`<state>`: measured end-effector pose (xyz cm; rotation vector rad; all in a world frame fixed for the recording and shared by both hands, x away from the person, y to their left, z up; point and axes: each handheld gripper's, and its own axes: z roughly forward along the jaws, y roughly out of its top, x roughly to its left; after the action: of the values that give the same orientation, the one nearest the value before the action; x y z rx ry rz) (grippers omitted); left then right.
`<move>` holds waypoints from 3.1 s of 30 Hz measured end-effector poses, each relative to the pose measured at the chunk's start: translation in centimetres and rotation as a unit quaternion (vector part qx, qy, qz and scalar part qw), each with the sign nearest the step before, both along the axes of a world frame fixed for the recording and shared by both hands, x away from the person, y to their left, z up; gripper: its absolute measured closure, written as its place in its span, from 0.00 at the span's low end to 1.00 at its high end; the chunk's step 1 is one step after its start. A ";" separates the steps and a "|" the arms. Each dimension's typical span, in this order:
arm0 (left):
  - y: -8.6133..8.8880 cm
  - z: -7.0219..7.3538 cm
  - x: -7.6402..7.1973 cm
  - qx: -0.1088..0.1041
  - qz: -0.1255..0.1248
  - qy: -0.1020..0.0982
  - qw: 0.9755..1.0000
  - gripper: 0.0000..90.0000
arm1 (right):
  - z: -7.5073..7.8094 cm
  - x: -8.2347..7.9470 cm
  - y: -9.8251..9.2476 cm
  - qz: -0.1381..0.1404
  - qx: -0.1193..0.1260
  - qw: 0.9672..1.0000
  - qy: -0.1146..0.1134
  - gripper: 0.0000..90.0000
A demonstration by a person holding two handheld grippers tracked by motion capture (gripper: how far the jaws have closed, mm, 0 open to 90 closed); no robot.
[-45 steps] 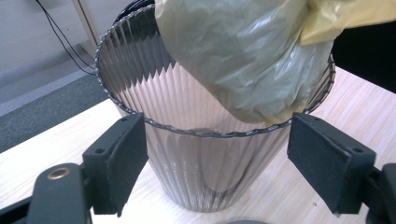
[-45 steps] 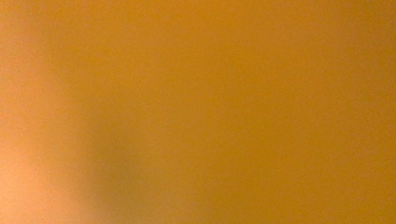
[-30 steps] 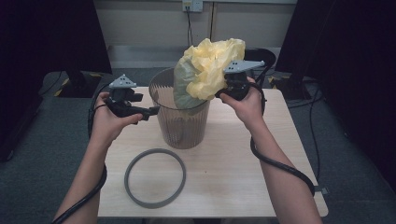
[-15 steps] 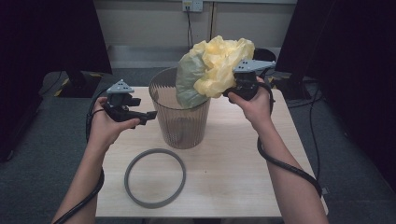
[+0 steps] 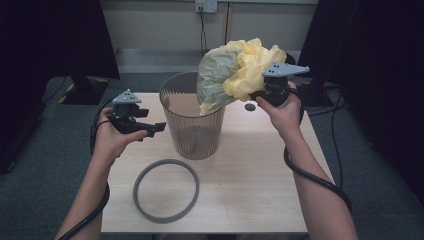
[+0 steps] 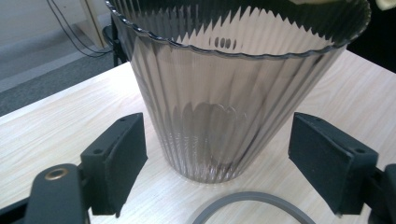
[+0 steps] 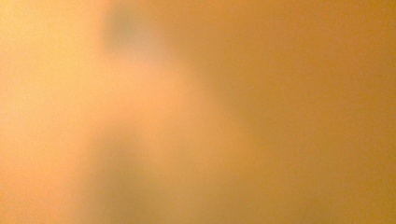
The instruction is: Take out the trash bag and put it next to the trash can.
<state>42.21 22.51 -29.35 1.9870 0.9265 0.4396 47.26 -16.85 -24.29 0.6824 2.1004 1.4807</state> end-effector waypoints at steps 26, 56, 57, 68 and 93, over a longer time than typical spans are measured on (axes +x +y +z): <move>0.7 -1.5 -0.4 0.010 -0.005 0.014 1.000 0.21 | -1.7 0.9 -5.1 -0.092 -0.013 0.996 -0.012 0.97; 1.4 -5.3 -0.9 0.003 -0.004 0.041 0.999 0.21 | -8.9 1.4 -9.7 -0.144 -0.007 0.989 0.044 0.97; 1.4 -5.6 -0.9 0.003 -0.004 0.043 0.999 0.21 | -9.3 1.4 -9.7 -0.144 -0.003 0.988 0.047 0.97; 1.6 -8.3 -0.9 0.003 -0.006 0.064 0.998 0.21 | -14.1 1.9 -10.2 -0.151 0.004 0.985 0.084 0.96; 1.4 -11.9 -1.7 0.006 -0.015 0.091 0.996 0.21 | -19.7 0.9 -10.9 -0.164 0.009 0.976 0.142 0.58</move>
<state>40.55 23.93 -41.29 2.0755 1.0074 0.2503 48.12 -27.71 -44.00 1.2461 2.0472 1.2795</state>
